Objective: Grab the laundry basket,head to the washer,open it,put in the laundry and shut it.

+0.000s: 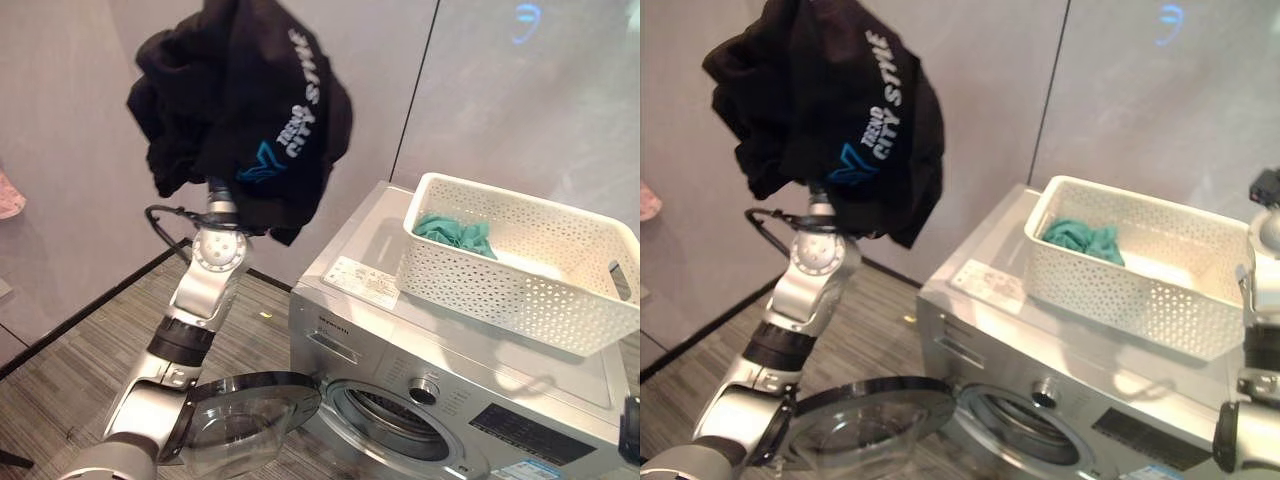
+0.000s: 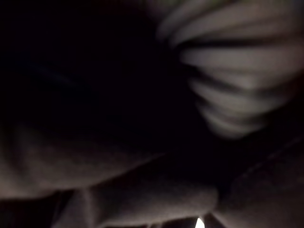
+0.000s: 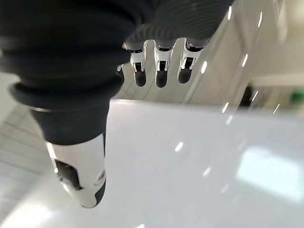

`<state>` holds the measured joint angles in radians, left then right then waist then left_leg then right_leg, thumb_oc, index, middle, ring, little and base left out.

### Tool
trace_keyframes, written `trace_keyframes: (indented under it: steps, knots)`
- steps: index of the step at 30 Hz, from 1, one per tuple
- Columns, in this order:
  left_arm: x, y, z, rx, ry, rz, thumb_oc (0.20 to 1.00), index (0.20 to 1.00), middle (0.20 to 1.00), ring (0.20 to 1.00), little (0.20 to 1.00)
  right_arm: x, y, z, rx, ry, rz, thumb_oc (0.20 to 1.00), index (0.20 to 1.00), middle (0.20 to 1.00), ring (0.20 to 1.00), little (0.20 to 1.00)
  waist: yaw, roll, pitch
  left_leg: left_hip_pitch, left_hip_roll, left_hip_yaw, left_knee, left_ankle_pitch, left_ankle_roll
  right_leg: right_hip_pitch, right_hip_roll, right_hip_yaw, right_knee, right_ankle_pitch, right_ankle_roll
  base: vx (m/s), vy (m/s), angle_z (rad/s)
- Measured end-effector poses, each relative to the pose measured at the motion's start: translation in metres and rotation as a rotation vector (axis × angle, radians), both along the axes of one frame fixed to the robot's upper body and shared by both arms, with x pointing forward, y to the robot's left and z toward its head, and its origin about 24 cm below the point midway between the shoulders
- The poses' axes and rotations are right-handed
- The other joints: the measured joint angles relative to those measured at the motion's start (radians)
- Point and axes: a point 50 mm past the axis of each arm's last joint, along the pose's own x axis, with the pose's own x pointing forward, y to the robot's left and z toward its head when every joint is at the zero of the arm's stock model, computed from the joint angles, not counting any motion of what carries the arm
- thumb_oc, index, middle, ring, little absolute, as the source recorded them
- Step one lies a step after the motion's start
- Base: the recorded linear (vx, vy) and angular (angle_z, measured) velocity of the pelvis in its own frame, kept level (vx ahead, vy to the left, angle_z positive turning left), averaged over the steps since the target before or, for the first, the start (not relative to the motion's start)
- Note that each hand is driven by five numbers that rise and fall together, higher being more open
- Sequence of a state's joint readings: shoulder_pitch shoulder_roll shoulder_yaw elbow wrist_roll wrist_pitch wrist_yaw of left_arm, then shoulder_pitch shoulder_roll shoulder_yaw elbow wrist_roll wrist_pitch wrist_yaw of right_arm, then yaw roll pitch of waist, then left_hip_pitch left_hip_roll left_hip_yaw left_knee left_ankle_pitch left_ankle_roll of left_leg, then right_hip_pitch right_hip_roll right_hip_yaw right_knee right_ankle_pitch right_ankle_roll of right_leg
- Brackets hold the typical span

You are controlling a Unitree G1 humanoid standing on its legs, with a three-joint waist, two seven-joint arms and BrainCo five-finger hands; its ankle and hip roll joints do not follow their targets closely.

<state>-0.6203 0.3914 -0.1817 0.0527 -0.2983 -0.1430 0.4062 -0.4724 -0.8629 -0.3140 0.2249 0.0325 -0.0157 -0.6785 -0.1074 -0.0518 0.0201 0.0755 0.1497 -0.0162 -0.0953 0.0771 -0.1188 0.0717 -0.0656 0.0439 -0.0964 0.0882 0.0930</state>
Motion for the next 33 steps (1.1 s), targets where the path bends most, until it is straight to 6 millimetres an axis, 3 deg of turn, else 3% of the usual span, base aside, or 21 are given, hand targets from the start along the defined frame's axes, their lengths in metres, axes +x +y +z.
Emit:
trace_keyframes:
  steps: [2, 7, 13, 15, 19, 20, 21, 22, 23, 24, 25, 26, 28, 30, 31, 32, 33]
  knots:
    - [-0.001, 0.006, -0.004, -0.015, 0.01, 0.02, 0.2, 0.2, 0.2, 0.2, 0.2, -0.002, -0.001, -0.011, 0.012, 0.036, -0.014, 1.0, 1.0, 1.0, 1.0, 1.0, -0.014, 0.001, 0.008, 0.013, -0.01, 0.022, 0.002, -0.004, 0.004, -0.003, -0.009, 0.021, 0.0, 0.003, 0.008, -0.06, 0.124, -0.4]
    - [-0.008, 0.014, -0.012, -0.02, 0.018, 0.027, 0.2, 0.2, 0.2, 0.2, 0.2, -0.018, 0.005, -0.077, 0.092, 0.18, -0.051, 1.0, 1.0, 1.0, 1.0, 1.0, -0.025, -0.011, 0.04, 0.066, -0.059, 0.138, 0.003, -0.03, 0.039, -0.018, -0.041, 0.144, 0.0, 0.015, 0.04, -0.09, 0.145, -0.63]
    - [-0.009, 0.013, -0.012, 0.006, 0.009, 0.024, 0.2, 0.2, 0.2, 0.2, 0.2, -0.04, -0.009, -0.145, 0.3, 0.333, -0.144, 1.0, 1.0, 1.0, 1.0, 1.0, -0.077, -0.01, 0.073, 0.105, -0.133, 0.202, 0.024, -0.068, 0.092, -0.012, -0.105, 0.21, 0.026, 0.026, 0.093, -0.09, 0.207, -0.34]
    - [-0.011, 0.011, -0.009, 0.004, -0.008, 0.013, 0.2, 0.2, 0.2, 0.2, 0.2, -0.045, -0.006, -0.16, 0.341, 0.364, -0.149, 1.0, 1.0, 1.0, 1.0, 1.0, -0.097, -0.01, 0.086, 0.099, -0.159, 0.233, 0.084, -0.11, 0.112, -0.021, -0.126, 0.253, 0.052, 0.017, 0.12, -0.17, 0.218, -0.44]
    - [-0.018, 0.005, 0.002, 0.023, -0.066, -0.028, 0.2, 0.2, 0.2, 0.2, 0.2, -0.059, -0.015, -0.186, 0.425, 0.437, -0.214, 1.0, 1.0, 1.0, 1.0, 1.0, -0.106, -0.018, 0.107, 0.079, -0.187, 0.264, 0.186, -0.177, 0.145, -0.045, -0.148, 0.274, 0.09, 0.032, 0.145, -0.18, 0.121, -0.51]
    - [-0.019, 0.002, 0.007, 0.027, -0.094, -0.044, 0.2, 0.2, 0.2, 0.2, 0.2, -0.073, -0.024, -0.199, 0.443, 0.483, -0.282, 1.0, 1.0, 1.0, 1.0, 1.0, -0.087, -0.033, 0.112, 0.027, -0.189, 0.292, 0.295, -0.238, 0.177, -0.076, -0.178, 0.237, 0.092, 0.01, 0.132, -0.24, 0.106, -0.75]
    - [-0.021, 0.003, 0.008, 0.04, -0.101, -0.044, 0.2, 0.2, 0.2, 0.2, 0.2, -0.077, -0.028, -0.203, 0.466, 0.504, -0.316, 1.0, 1.0, 1.0, 1.0, 1.0, -0.082, -0.03, 0.118, 0.018, -0.19, 0.313, 0.305, -0.251, 0.174, -0.106, -0.209, 0.168, 0.104, -0.019, 0.145, -0.28, 0.08, -0.82]
    - [-0.021, 0.003, 0.01, 0.045, -0.107, -0.047, 0.2, 0.2, 0.2, 0.2, 0.2, -0.082, -0.032, -0.207, 0.476, 0.518, -0.339, 1.0, 1.0, 1.0, 1.0, 1.0, -0.084, -0.02, 0.118, -0.005, -0.202, 0.322, 0.334, -0.266, 0.198, -0.124, -0.226, 0.105, 0.095, -0.081, 0.135, -0.24, 0.056, -0.66]
    - [-0.021, 0.002, 0.011, 0.051, -0.112, -0.052, 0.2, 0.2, 0.2, 0.2, 0.2, -0.085, -0.035, -0.212, 0.487, 0.539, -0.357, 1.0, 1.0, 1.0, 1.0, 1.0, -0.073, 0.007, 0.127, -0.035, -0.191, 0.315, 0.35, -0.267, 0.216, -0.146, -0.248, -0.002, 0.106, -0.142, 0.115, -0.21, 0.037, -0.59]
    - [-0.021, 0.002, 0.011, 0.051, -0.113, -0.056, 0.2, 0.2, 0.2, 0.2, 0.2, -0.091, -0.038, -0.222, 0.507, 0.583, -0.38, 1.0, 1.0, 1.0, 1.0, 1.0, -0.069, 0.038, 0.145, -0.044, -0.163, 0.329, 0.359, -0.261, 0.226, -0.164, -0.274, -0.104, 0.149, -0.139, 0.081, -0.16, 0.026, -0.37]
    - [-0.02, 0.002, 0.009, 0.048, -0.104, -0.057, 0.2, 0.2, 0.2, 0.2, 0.2, -0.098, -0.041, -0.231, 0.525, 0.629, -0.405, 1.0, 1.0, 1.0, 1.0, 1.0, -0.072, 0.049, 0.152, -0.044, -0.155, 0.33, 0.351, -0.256, 0.234, -0.167, -0.29, -0.15, 0.194, -0.119, 0.06, -0.17, 0.003, -0.09]
    - [-0.019, 0.003, 0.007, 0.057, -0.093, -0.055, 0.2, 0.2, 0.2, 0.2, 0.2, -0.12, -0.048, -0.251, 0.571, 0.722, -0.475, 1.0, 1.0, 1.0, 1.0, 1.0, -0.071, 0.061, 0.145, -0.044, -0.144, 0.333, 0.316, -0.229, 0.232, -0.171, -0.304, -0.147, 0.319, -0.115, 0.053, -0.12, -0.02, 0.03]
    - [-0.018, 0.005, 0.007, 0.054, -0.089, -0.049, 0.2, 0.2, 0.2, 0.2, 0.2, -0.149, -0.056, -0.268, 0.647, 0.769, -0.56, 1.0, 1.0, 1.0, 1.0, 1.0, -0.059, 0.066, 0.142, -0.044, -0.126, 0.337, 0.271, -0.197, 0.232, -0.142, -0.302, -0.126, 0.398, -0.129, 0.073, -0.07, -0.046, -0.06]
    - [-0.016, 0.012, 0.004, 0.079, -0.068, -0.038, 0.2, 0.2, 0.2, 0.2, 0.2, -0.187, -0.062, -0.29, 0.746, 0.836, -0.667, 1.0, 1.0, 1.0, 1.0, 1.0, -0.025, 0.062, 0.132, -0.024, -0.121, 0.329, 0.204, -0.151, 0.217, -0.039, -0.31, -0.141, 0.398, -0.116, 0.085, -0.07, -0.093, -0.11]
    - [-0.016, 0.015, 0.004, 0.104, -0.064, -0.036, 0.2, 0.2, 0.2, 0.2, 0.2, -0.204, -0.059, -0.302, 0.758, 0.919, -0.69, 1.0, 1.0, 1.0, 1.0, 1.0, -0.016, 0.046, 0.122, -0.024, -0.121, 0.334, 0.185, -0.136, 0.201, -0.002, -0.317, -0.151, 0.396, -0.095, 0.083, -0.06, -0.089, -0.14]
    - [-0.016, 0.017, 0.003, 0.13, -0.056, -0.035, 0.2, 0.2, 0.2, 0.2, 0.2, -0.221, -0.054, -0.316, 0.799, 1.001, -0.71, 1.0, 1.0, 1.0, 1.0, 1.0, -0.002, 0.026, 0.11, -0.024, -0.124, 0.338, 0.168, -0.121, 0.183, 0.04, -0.314, -0.179, 0.359, -0.033, 0.086, -0.06, -0.122, -0.31]
    - [-0.017, 0.02, -0.001, 0.142, -0.04, -0.035, 0.2, 0.2, 0.2, 0.2, 0.2, -0.231, -0.051, -0.323, 0.843, 1.029, -0.718, 1.0, 1.0, 1.0, 1.0, 1.0, 0.011, 0.03, 0.107, -0.022, -0.12, 0.336, 0.149, -0.095, 0.166, 0.045, -0.296, -0.187, 0.316, -0.025, 0.104, -0.08, -0.241, -0.28]
